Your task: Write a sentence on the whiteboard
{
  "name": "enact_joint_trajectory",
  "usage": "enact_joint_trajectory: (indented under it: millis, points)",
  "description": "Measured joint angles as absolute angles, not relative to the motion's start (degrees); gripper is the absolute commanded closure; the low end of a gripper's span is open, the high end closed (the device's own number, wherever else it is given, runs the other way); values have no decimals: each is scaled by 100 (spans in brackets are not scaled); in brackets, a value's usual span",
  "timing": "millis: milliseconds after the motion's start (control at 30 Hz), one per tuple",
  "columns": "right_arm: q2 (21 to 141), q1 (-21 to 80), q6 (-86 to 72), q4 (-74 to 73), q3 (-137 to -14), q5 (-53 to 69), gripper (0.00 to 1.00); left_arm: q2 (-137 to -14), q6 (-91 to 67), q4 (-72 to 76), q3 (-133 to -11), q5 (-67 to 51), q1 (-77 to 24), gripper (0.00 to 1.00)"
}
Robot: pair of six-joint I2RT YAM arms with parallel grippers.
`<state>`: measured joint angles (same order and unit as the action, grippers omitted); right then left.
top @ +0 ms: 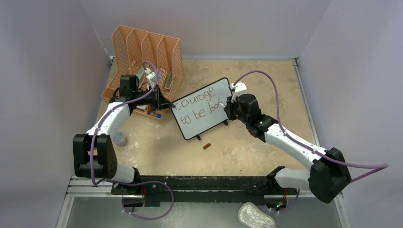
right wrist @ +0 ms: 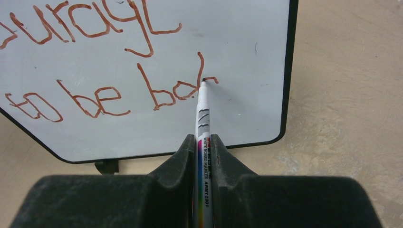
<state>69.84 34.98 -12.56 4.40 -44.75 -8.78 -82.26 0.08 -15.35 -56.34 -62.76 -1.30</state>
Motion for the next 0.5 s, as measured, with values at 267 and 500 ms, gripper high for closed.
enact_joint_trajectory:
  millis: [267, 500]
  points:
    - [6995, 3511, -1240, 399, -4475, -773, 100, -8226, 8, -1535, -5634, -6274, -132, 100]
    - [7013, 3524, -1251, 237, -4475, -775, 100, -8226, 8, -1535, -5634, -6274, -132, 100]
